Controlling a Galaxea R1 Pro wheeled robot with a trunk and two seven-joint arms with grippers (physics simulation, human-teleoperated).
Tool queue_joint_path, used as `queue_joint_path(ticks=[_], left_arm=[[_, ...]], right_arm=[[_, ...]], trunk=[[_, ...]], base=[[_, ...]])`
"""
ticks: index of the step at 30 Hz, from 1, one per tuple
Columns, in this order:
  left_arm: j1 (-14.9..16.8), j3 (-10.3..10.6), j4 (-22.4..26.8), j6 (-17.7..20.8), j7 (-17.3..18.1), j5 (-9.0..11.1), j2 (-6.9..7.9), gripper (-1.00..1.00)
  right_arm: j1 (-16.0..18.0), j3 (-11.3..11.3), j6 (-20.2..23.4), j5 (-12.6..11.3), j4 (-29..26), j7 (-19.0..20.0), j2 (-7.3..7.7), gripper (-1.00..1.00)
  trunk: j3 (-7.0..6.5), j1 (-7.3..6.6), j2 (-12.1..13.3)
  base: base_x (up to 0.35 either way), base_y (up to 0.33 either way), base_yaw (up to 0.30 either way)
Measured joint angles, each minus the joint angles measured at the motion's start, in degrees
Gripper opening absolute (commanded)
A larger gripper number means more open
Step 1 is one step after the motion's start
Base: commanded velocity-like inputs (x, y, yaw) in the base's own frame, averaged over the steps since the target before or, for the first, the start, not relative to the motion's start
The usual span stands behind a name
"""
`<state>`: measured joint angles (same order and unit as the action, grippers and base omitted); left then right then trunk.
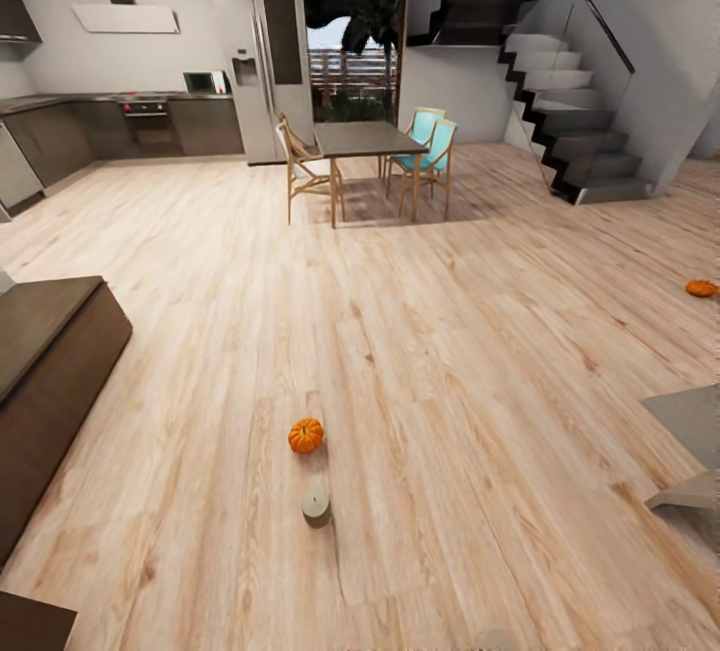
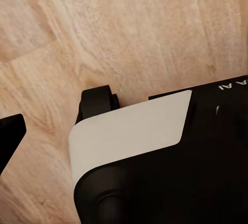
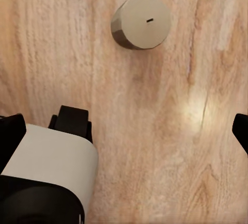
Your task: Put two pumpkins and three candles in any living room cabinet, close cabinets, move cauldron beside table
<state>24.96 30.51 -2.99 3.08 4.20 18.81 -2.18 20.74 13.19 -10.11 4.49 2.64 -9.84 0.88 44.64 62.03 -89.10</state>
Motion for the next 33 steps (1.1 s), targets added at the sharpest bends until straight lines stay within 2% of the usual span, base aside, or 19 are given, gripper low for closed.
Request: queue_joint_path(ticks=[12, 14, 17, 18, 33], left_arm=[[0.0, 0.0, 0.0, 0.0, 0.0, 0.0, -0.02, 1.00], [0.0, 0.0, 0.0, 0.0, 0.0, 0.0, 0.00, 1.00], [0.0, 0.0, 0.0, 0.0, 0.0, 0.0, 0.02, 1.00], [0.0, 0.0, 0.0, 0.0, 0.0, 0.0, 0.01, 1.00], [0.0, 0.0, 0.0, 0.0, 0.0, 0.0, -0.02, 1.00]], right_arm=[[0.0, -0.1, 0.0, -0.3, 0.0, 0.0, 0.09, 1.00], [0.0, -0.1, 0.0, -1.4, 0.0, 0.0, 0.09, 1.00], [0.0, -0.1, 0.0, -5.0, 0.0, 0.0, 0.16, 1.00], [0.0, -0.1, 0.0, -5.3, 0.0, 0.1, 0.16, 1.00], [0.0, -0.1, 0.0, -5.9, 0.0, 0.1, 0.18, 1.00]], trunk=[[0.98, 0.00, 0.0], [1.15, 0.00, 0.0], [1.40, 0.00, 0.0], [1.48, 0.00, 0.0], [2.71, 0.00, 0.0]], base=[[0.000, 0.000, -0.148], [0.000, 0.000, -0.148], [0.000, 0.000, -0.148], [0.000, 0.000, -0.149], [0.000, 0.000, -0.150]])
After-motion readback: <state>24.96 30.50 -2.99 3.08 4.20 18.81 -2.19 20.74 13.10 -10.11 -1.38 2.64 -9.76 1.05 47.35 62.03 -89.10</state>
